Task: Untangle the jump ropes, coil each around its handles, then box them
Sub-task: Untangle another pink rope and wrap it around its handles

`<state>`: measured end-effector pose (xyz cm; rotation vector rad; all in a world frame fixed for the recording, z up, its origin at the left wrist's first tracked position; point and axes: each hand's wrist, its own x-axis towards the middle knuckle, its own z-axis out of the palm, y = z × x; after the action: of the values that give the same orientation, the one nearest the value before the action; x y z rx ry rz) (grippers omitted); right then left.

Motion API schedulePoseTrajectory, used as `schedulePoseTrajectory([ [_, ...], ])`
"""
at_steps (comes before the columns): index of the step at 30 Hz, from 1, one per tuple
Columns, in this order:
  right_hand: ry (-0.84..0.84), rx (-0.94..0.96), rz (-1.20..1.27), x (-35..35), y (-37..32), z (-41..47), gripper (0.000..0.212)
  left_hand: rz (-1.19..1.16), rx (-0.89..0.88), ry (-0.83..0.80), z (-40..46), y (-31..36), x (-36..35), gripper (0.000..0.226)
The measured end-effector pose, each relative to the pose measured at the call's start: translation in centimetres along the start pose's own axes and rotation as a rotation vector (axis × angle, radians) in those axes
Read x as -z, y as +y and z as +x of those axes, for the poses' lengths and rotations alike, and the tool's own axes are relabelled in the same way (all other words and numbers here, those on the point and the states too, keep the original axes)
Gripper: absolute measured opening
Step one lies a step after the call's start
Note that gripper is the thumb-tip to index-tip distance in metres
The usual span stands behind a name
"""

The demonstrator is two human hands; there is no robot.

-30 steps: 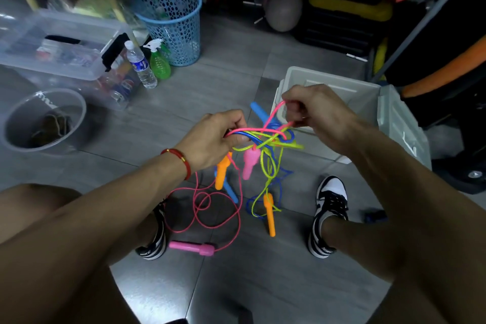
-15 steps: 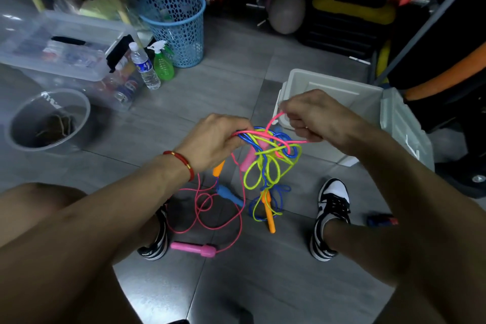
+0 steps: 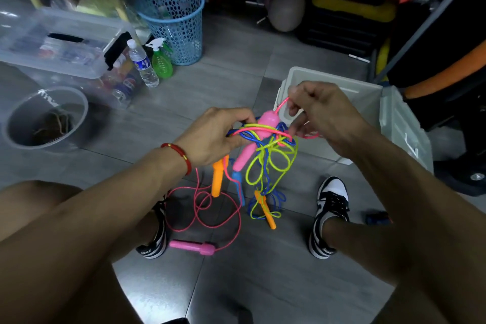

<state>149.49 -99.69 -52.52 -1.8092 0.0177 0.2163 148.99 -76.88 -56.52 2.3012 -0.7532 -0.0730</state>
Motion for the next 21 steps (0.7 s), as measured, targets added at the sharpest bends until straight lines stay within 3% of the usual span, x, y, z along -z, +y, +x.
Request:
schedulePoseTrajectory([
  [5, 0.095, -0.023, 0.251, 2.1, -1.1, 0.8, 0.033, 0.069, -0.122, -0.078, -0.3, -0.8, -0.5, 0.016],
  [9, 0.149, -0.047, 0.239, 2.3, -0.5, 1.3, 0.031, 0.054, -0.115, -0.057, -0.4, -0.4, -0.5, 0.020],
  [11, 0.124, -0.087, 0.137, 1.9, 0.4, 2.0, 0.026, 0.015, -0.090, -0.049, -0.4, 0.0, -0.4, 0.014],
  [14, 0.094, -0.069, -0.290, 1.4, 1.4, 2.4, 0.054, -0.073, -0.011, -0.044, -0.6, 0.2, -0.5, 0.015],
  [18, -0.334, -0.117, -0.426, -0.4, 2.2, 1.4, 0.027, -0.206, 0.074, -0.039, -0.4, -0.2, -0.9, 0.012],
  [21, -0.580, -0.090, -0.402, -1.2, 2.5, 0.5, 0.028, -0.244, 0.095, -0.014, -0.2, -0.5, -0.7, 0.012],
])
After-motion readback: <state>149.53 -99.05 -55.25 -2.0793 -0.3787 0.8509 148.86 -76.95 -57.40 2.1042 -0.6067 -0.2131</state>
